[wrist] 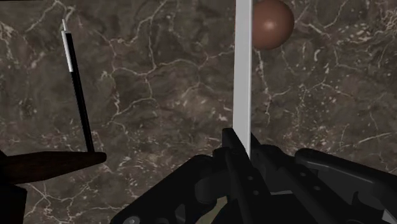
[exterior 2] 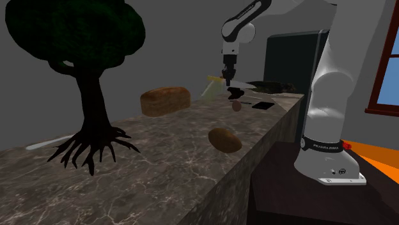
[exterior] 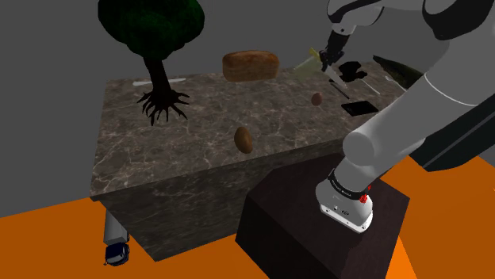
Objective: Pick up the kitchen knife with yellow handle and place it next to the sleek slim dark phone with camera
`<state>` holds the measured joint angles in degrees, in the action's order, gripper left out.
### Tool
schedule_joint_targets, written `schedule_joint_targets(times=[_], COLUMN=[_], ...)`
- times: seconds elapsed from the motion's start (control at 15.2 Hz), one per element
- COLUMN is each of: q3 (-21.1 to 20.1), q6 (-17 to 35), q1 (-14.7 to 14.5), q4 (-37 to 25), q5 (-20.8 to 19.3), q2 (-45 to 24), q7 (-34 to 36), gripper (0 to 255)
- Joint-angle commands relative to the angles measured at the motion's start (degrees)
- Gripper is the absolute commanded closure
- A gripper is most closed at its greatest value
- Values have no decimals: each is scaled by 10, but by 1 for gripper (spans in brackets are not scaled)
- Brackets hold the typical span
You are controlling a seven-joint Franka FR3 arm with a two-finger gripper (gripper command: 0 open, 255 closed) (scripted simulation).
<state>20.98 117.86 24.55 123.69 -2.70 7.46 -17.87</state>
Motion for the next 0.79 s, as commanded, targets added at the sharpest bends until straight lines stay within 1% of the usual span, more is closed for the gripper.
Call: schedule_joint_targets(times=[0.0, 0.73], q3=[14, 18], q6=[8, 92], q1=[9, 9], q4=[-4, 46], q5=[3, 19], q2=[-12, -50], q7=[-25, -37], gripper=[255, 255])
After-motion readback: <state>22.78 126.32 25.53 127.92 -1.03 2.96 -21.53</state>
